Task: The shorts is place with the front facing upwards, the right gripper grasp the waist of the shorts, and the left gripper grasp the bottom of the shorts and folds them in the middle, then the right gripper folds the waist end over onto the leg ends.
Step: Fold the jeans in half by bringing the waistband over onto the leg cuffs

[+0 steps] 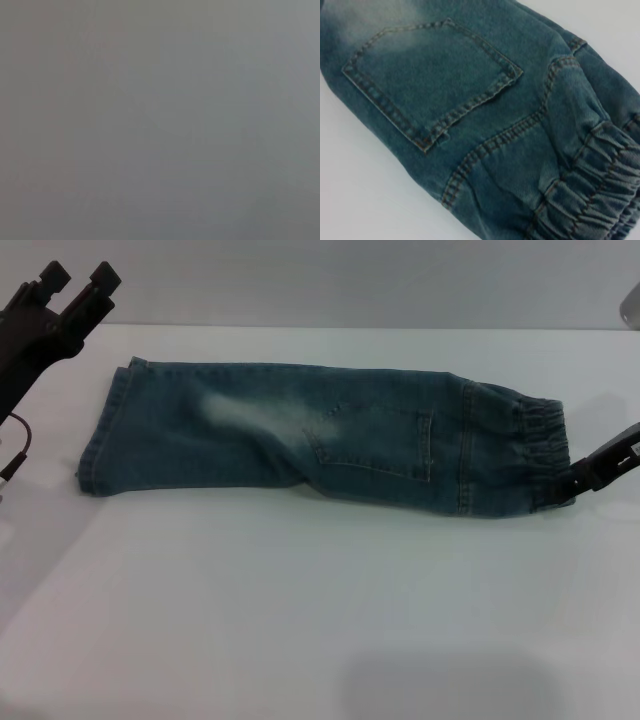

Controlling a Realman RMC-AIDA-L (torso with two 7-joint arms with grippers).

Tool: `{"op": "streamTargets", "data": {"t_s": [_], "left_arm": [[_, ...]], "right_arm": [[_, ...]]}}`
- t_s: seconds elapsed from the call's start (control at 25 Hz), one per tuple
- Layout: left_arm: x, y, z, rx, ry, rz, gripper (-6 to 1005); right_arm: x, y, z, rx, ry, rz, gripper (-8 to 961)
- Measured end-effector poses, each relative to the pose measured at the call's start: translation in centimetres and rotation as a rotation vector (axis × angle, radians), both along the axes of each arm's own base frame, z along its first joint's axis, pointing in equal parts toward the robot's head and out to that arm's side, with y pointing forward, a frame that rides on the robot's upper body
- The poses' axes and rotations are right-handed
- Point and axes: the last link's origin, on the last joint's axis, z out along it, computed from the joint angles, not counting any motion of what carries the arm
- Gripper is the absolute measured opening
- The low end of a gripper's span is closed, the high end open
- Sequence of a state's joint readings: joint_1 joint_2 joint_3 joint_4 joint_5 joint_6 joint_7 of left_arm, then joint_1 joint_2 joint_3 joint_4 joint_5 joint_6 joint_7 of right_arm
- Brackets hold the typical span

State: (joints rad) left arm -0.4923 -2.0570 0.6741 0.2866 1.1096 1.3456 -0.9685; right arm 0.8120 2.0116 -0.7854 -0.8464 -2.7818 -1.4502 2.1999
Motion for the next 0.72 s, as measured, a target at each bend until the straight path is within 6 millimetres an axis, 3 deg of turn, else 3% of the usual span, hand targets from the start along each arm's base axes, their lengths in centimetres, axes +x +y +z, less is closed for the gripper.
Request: {"op": "streamTargets", "data": {"t_s": [0.72], "left_arm": [[-0.15,0.02,-0.01,0.006,0.007,0.009,801]], "right_arm": [[0.08,0.53,-0.87,0.030,-0.034,-0.009,576]]}}
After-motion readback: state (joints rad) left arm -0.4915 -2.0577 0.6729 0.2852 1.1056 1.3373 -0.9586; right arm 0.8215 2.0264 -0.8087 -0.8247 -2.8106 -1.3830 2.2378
